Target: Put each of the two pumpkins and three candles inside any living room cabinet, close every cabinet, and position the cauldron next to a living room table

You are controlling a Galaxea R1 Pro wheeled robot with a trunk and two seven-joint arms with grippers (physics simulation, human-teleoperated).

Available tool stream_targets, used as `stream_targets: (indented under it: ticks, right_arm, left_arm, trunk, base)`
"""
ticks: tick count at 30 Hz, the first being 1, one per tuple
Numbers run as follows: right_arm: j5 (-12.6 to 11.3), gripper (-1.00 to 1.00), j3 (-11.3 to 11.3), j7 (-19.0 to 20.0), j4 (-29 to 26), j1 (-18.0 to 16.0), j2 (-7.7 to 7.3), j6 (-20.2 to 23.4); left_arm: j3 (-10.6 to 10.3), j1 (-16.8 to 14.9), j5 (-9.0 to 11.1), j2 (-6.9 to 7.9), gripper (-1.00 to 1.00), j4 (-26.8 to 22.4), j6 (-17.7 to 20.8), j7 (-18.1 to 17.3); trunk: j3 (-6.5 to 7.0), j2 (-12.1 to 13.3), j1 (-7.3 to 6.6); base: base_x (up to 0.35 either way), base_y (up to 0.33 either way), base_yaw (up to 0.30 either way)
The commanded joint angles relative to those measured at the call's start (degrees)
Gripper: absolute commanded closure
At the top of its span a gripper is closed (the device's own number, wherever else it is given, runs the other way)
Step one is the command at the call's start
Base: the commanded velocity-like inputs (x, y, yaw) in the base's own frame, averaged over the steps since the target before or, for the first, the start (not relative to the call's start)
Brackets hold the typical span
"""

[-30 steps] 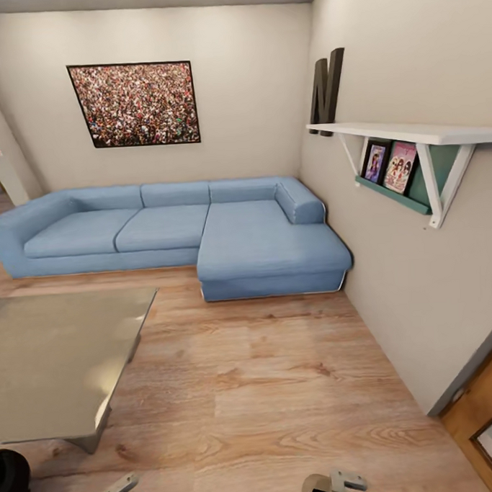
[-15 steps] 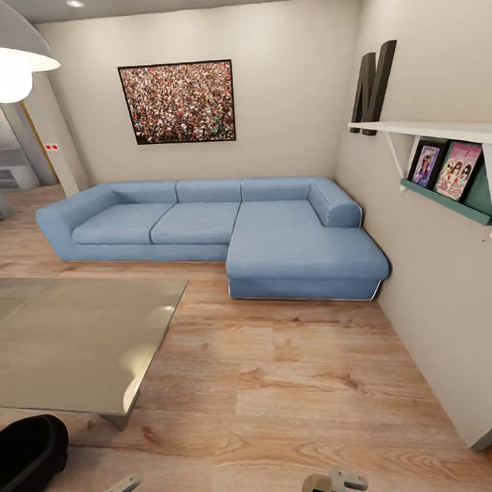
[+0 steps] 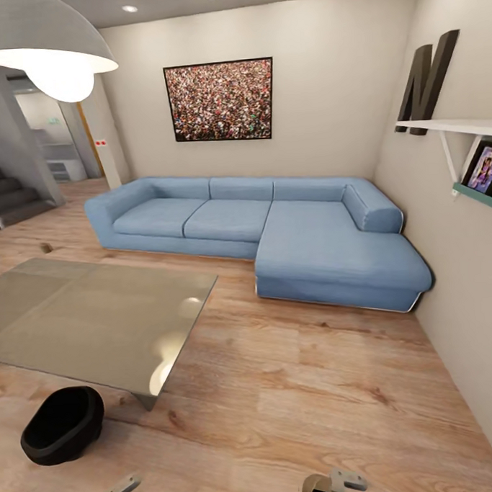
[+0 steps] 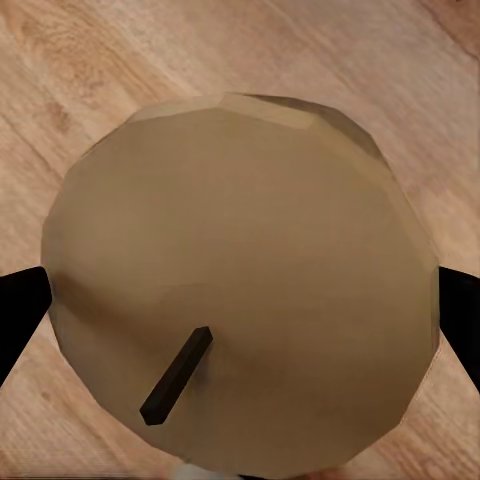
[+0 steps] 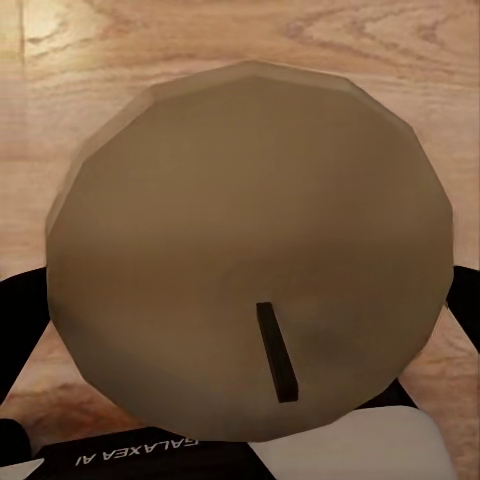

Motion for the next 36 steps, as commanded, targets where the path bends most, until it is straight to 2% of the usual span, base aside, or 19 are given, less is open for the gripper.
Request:
stream_targets:
  ticks: [1,36]
  right_arm:
    - [0.03,1.00,0.00,0.00,-0.01,0.00,0.00,-0.01]
    - [0.04,1.00,0.11,0.00,-0.03,0.00,0.26,-0.09]
  left_arm:
    - [-0.03,0.00,-0.05,0.00,1.00,-0.01,-0.01,0.00]
    - [0.05,0.00,0.12,-0.17,1.00,0.00,0.30,-0.01]
  trunk:
    - [0.00,0.00,0.00]
    - [0.00,0.00,0.00]
  base:
    - [0.000,0.000,0.290]
    - [0.000,0.000,0.290]
